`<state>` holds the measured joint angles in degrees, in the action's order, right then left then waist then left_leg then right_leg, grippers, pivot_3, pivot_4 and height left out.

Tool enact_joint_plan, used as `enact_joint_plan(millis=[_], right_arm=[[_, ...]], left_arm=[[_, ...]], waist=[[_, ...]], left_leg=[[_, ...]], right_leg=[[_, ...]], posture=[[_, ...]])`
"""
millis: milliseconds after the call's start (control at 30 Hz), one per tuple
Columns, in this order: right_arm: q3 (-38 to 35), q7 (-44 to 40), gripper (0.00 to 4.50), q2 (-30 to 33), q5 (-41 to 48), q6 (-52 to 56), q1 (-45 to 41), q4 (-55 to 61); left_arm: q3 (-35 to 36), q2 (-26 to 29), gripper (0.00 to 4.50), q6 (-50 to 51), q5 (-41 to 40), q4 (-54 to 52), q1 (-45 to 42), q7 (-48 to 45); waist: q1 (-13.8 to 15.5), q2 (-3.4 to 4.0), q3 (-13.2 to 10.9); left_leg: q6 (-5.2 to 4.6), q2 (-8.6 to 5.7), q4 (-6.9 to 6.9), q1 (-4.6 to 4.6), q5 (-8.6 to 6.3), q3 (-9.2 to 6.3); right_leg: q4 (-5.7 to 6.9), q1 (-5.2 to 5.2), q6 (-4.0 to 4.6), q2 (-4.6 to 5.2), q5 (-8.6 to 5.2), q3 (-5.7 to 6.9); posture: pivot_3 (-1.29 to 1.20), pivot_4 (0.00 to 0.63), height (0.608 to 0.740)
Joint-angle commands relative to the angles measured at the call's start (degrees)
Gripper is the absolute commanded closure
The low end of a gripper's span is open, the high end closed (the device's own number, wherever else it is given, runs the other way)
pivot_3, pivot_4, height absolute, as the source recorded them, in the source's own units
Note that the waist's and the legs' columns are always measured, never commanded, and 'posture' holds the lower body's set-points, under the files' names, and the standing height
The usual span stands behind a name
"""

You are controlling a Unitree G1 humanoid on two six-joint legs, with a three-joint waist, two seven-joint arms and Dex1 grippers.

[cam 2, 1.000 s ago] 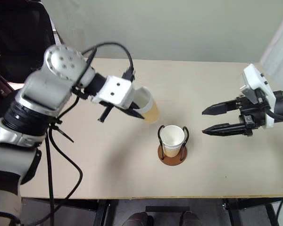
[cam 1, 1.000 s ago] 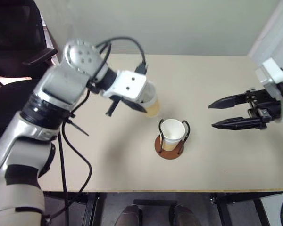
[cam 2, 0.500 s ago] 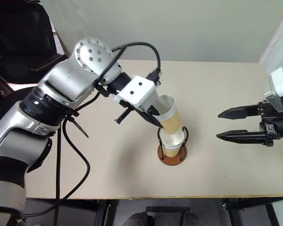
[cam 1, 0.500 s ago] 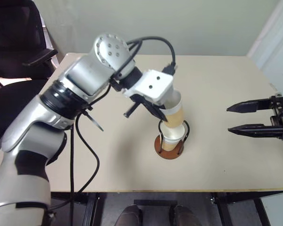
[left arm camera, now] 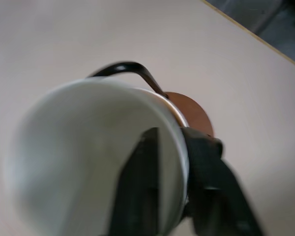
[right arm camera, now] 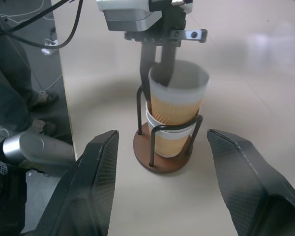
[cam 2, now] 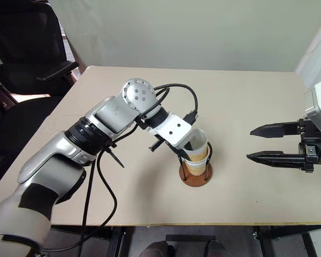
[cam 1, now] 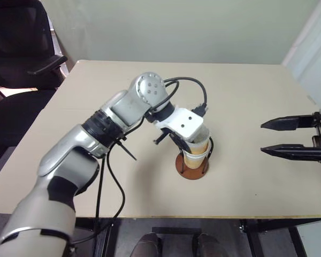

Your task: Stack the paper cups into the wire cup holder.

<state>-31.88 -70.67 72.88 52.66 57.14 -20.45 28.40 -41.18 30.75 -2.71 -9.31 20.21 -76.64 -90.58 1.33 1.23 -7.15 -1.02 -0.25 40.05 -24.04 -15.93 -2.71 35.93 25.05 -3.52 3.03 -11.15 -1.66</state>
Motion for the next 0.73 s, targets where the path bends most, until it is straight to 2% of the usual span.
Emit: enact_joint_plan(millis=[33, 233, 267, 467, 600, 733], right_arm=[[-0.79, 0.5, 1.53, 1.25, 0.65, -1.28, -0.44, -0.24], [1.33, 0.73, 1.53, 0.7, 1.31, -2.65, -1.61, -1.36], [1.95, 0.97, 1.53, 0.47, 1.53, -2.88, -2.13, -1.59], [7.06, 3.56, 1.53, -1.99, 2.9, -4.18, -6.75, -4.06], [10.5, 4.58, 1.53, -3.73, 1.61, -5.16, -8.16, -5.42], [10.13, 6.29, 1.53, -3.86, 2.53, -3.55, -7.45, -5.04]], left_arm=[[5.28, -1.3, 2.41, 1.71, 0.17, -0.13, -1.76, -1.34], [11.58, -1.09, 0.29, 9.41, -2.04, -0.77, -3.5, -1.56], [13.33, -0.9, 0.08, 11.64, -2.8, -0.58, -3.91, -1.14], [25.63, 3.85, 0.08, 25.1, -7.18, -0.24, -3.15, 4.69], [31.57, 9.23, 0.08, 29.99, -6.66, -3.15, 2.97, 11.07], [37.67, 16.07, 0.08, 37.46, -7.3, -9.42, 13.06, 17.19]], waist=[[0.0, 0.0, 0.0], [-0.01, 0.0, 0.0], [-0.01, 0.0, 0.0], [-0.14, 0.0, 0.0], [-0.46, 0.08, 0.05], [-0.54, 0.09, 0.04]], left_leg=[[0.0, 0.0, 0.0, 0.0, 0.0, 0.01], [0.0, 0.0, 0.0, 0.0, 0.0, 0.02], [0.0, 0.0, 0.0, 0.01, 0.0, 0.02], [0.01, 0.01, -0.01, 0.03, 0.01, 0.03], [0.02, 0.03, -0.03, 0.1, 0.02, 0.01], [0.06, 0.04, -0.01, 0.12, 0.05, 0.01]], right_leg=[[0.0, 0.0, 0.0, 0.0, 0.0, 0.0], [0.01, 0.0, -0.02, 0.0, 0.01, 0.0], [0.01, 0.0, -0.02, 0.0, 0.01, 0.0], [0.0, 0.01, -0.03, -0.02, 0.01, -0.01], [0.0, 0.01, -0.04, -0.06, 0.0, -0.05], [0.01, 0.03, -0.04, -0.14, 0.0, -0.04]], posture=[[0.0, 0.15, 0.74], [0.0, 0.15, 0.74], [0.0, 0.15, 0.74], [0.0, 0.15, 0.74], [0.0, 0.15, 0.74], [0.0, 0.15, 0.74]])
